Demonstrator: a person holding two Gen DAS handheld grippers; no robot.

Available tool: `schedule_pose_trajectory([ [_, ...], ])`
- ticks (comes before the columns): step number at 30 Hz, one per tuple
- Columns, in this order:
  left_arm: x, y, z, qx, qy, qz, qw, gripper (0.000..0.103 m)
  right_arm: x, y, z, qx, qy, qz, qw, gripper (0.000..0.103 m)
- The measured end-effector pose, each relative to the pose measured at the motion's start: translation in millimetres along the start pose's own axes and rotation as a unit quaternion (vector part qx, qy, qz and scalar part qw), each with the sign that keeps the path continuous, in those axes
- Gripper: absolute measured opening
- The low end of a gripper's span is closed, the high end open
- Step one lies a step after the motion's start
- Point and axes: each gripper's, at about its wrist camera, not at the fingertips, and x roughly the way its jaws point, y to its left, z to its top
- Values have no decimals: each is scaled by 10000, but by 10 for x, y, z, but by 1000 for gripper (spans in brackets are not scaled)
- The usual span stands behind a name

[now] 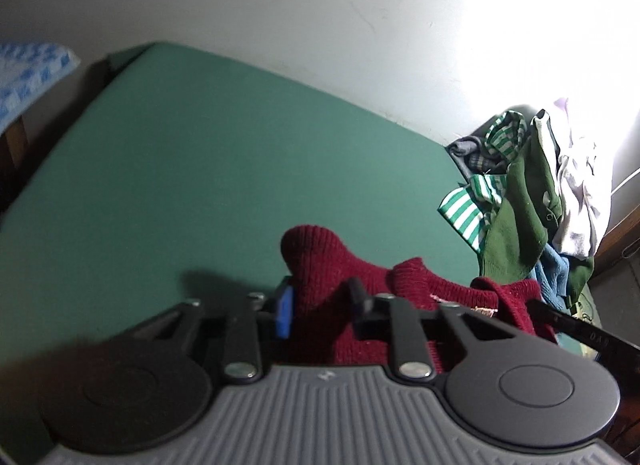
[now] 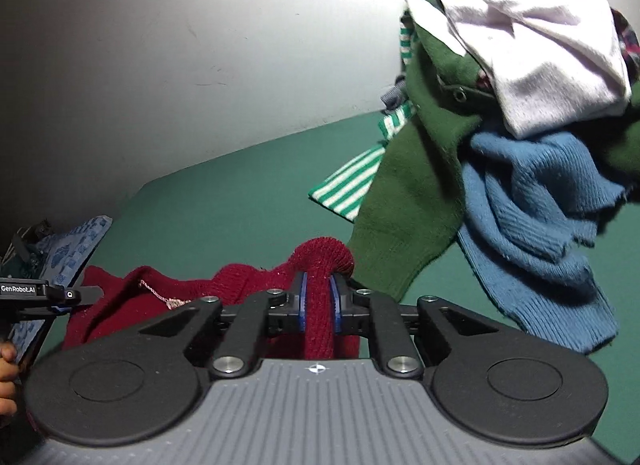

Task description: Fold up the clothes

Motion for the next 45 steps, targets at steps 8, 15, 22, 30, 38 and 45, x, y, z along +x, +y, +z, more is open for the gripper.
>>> schedule_pose_trajectory([
  [8,29,170,-122,-183,230,-63,9995,9,280,-12,-14,-201,114,-341,9992,13],
  [15,-166,164,66,-328,-88,-482,9983,59,-169,-147,58,255,-294,-262,9989,30],
  [22,193,-15,94,138,246,-67,9996,16,-394,96,-142,-199,-146,261,9994,29],
  [30,236,55,115,265,355,180,9989,24,-59,119,-268,-461,110,-29,9989,24],
  [38,-550,179,-166,-83,64,-147,9998,25,-709,93,-255,-429,17,302,9986,30],
  [45,-780,-154,-751,186,458,-530,9974,25,-869,538,-655,-1127,517,810,9890,22],
])
